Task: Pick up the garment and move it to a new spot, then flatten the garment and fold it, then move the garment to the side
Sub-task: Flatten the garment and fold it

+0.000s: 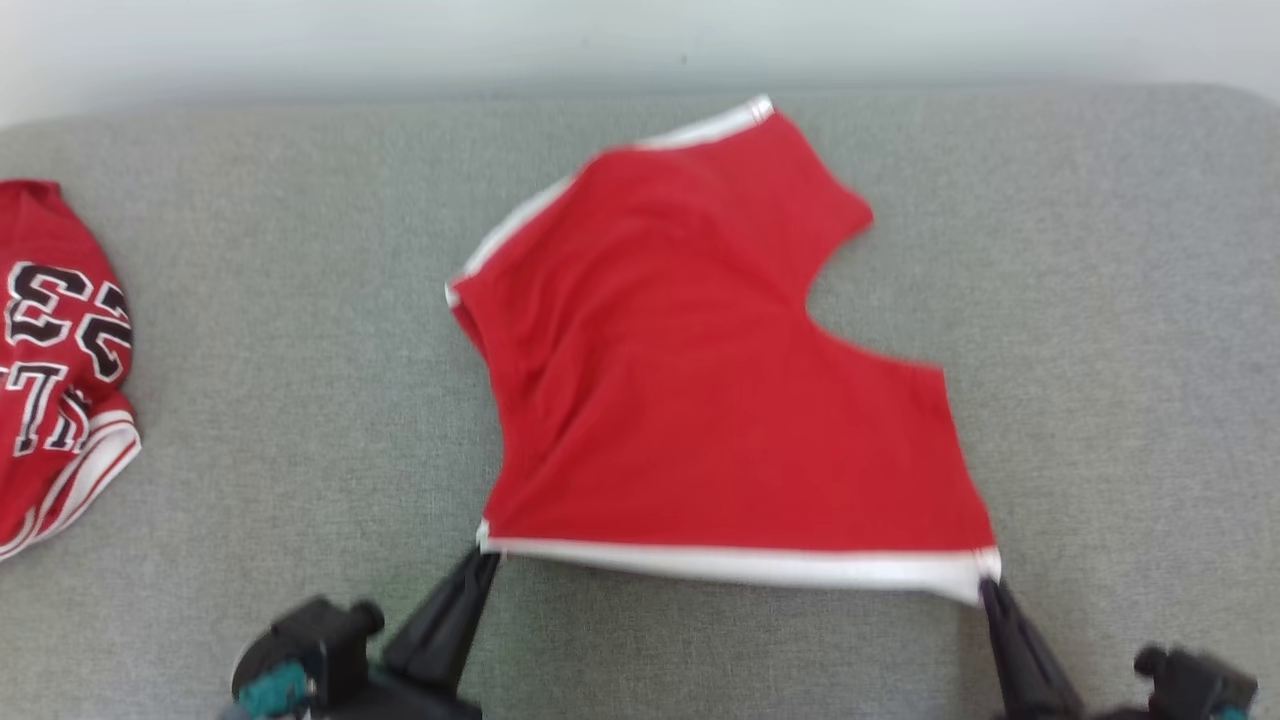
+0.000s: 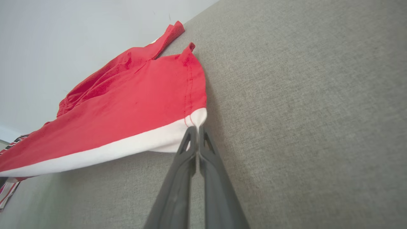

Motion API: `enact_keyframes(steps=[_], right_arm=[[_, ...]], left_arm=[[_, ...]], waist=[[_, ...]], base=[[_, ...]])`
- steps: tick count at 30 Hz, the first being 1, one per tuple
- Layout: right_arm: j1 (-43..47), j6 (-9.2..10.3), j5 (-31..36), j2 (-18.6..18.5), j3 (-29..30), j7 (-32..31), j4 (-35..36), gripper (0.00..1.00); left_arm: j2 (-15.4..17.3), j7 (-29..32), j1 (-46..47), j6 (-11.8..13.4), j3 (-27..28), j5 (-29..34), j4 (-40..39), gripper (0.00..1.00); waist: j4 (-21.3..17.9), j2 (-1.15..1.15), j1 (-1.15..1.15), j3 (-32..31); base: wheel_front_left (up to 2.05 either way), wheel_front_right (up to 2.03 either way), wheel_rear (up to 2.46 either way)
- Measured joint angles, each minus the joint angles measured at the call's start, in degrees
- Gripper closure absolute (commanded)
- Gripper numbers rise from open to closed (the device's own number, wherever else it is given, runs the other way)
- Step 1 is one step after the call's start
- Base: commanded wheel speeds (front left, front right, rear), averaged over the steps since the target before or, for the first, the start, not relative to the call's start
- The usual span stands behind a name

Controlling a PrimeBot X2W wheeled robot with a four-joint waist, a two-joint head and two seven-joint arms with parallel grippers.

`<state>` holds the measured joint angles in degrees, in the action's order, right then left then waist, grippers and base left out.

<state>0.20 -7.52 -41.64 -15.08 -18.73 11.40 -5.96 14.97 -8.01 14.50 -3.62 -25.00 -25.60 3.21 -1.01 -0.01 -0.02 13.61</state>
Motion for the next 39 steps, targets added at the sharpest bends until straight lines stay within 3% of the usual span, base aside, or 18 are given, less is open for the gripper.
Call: enact_keyframes(steps=[10,18,29,39], right_arm=[[14.4,0.00,5.9,3.5,7.0,-9.2,11.7,1.00],[15.3,0.00,13.5,5.2,11.6,-11.2,18.8,1.00],[1.2,0.00,19.2,5.6,12.7,-9.9,18.0,1.00],[-21.9,0.00,17.1,-0.1,6.8,-8.5,4.3,1.00]], left_arm=[[4.8,6.2,-11.5,4.0,-2.7,2.4,-9.8,1.00],[4.9,10.7,-14.1,6.3,-2.4,0.5,-15.4,1.00],[3.4,12.6,-5.8,6.7,-0.6,-0.4,-16.4,1.00],[1.4,14.0,5.5,5.2,0.1,-1.0,-11.1,1.00]], waist=[[-1.0,0.00,0.00,-4.2],[-1.0,0.00,0.01,-4.7],[0.3,0.01,0.03,-1.4],[1.4,0.02,0.03,4.6]], base=[[0.00,0.00,0.00],[0.00,0.00,0.00],[0.00,0.00,0.00],[0.00,0.00,0.00]])
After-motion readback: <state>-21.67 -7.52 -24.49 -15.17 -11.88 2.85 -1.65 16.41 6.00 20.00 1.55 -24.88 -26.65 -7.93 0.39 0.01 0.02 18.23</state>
